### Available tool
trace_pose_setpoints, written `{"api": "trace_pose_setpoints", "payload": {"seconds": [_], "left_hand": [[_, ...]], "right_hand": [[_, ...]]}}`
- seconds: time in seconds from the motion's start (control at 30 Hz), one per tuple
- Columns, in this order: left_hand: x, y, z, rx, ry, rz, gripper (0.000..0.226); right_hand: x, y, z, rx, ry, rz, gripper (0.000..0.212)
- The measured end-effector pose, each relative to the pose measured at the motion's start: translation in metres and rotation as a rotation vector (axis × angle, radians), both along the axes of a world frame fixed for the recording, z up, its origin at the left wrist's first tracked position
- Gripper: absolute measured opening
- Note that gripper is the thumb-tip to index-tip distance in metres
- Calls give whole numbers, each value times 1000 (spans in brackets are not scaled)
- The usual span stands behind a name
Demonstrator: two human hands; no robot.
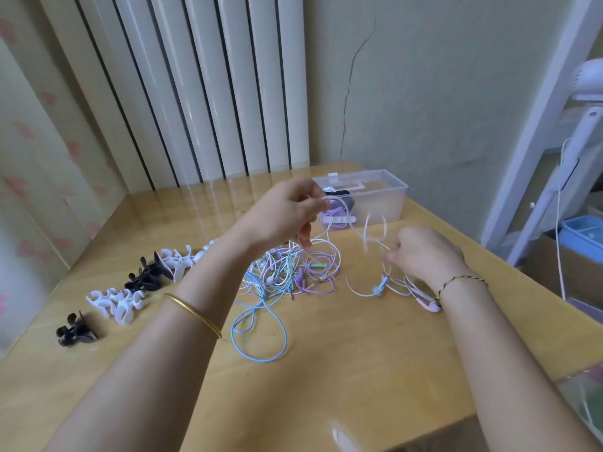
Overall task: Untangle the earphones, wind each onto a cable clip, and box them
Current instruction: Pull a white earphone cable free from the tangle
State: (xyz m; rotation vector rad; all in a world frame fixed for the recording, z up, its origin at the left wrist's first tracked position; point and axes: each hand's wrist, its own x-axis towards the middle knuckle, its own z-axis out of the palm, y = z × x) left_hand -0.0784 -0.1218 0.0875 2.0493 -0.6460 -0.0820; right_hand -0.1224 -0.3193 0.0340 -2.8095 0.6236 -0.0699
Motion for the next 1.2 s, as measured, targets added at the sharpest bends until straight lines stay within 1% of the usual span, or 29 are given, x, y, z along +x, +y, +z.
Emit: {"api": "trace_pose_setpoints", "payload": {"seconds": [0.03, 0.1, 0.2, 0.23, 0.27, 0.33, 0.4, 0.47, 0.53, 0.57, 0.6, 0.63, 0.67, 0.7, 0.77, 0.8, 0.83, 0.9, 0.93, 1.0, 1.07, 1.13, 1.2], "left_hand": [[-1, -1, 4, -48, 17, 12, 10], [-3, -3, 9, -94, 29, 36, 8], [-7, -5, 12, -142, 56, 74, 8], [-8, -5, 12, -156, 77, 82, 8], [-9, -6, 12, -167, 101, 86, 8], [-10, -9, 12, -183, 145, 83, 8], [-12, -14, 11, -203, 174, 76, 9], [-15, -18, 13, -223, 190, 72, 10], [-18, -23, 14, -262, 208, 63, 13], [-19, -25, 15, -288, 217, 58, 13], [-19, -26, 15, -307, 219, 58, 13], [-19, -27, 15, -318, 218, 63, 12], [-19, -27, 15, -323, 218, 71, 12], [-18, -27, 15, -325, 222, 81, 11], [-18, -26, 13, -323, 246, 97, 10], [-18, -26, 11, -314, 265, 96, 10], [-19, -27, 9, -300, 288, 92, 10], [-22, -31, 4, -263, 341, 73, 10], [-23, -34, 1, -240, 365, 64, 11], [-24, -39, -4, -185, 401, 44, 18], [-24, -42, -11, -121, 439, 31, 17], [-22, -38, -17, 15, 471, 9, 13], [-22, -31, -19, 227, 453, -58, 18]], "right_hand": [[-2, 1, 3, 7, -30, 14, 28], [-6, 2, 8, -3, -151, 27, 9], [-12, 3, 12, -20, -354, 32, 19], [-15, 5, 12, 7, -426, 45, 18], [-17, 5, 10, 47, -453, 65, 15], [-21, 6, 4, 192, -382, 118, 17], [-24, 7, -6, 390, -210, 178, 28], [-25, 11, -16, 501, -73, 279, 35], [-22, 15, -30, 497, 16, 371, 40], [-21, 16, -37, 455, 51, 395, 37], [-18, 15, -43, 403, 70, 402, 27], [-18, 13, -45, 364, 65, 393, 16], [-18, 10, -43, 347, 37, 362, 12], [-19, 6, -39, 357, -21, 322, 14], [-23, -4, -25, 441, -183, 243, 25], [-24, -8, -17, 491, -263, 218, 30], [-26, -11, -9, 539, -321, 207, 30], [-27, -12, 3, 630, -389, 192, 24], [-26, -12, 5, 642, -420, 184, 26], [-24, -13, 7, 604, -483, 188, 29], [-22, -14, 8, 610, -506, 217, 24], [-19, -16, 7, 669, -515, 246, 27], [-16, -16, 9, 733, -548, 281, 31]]}}
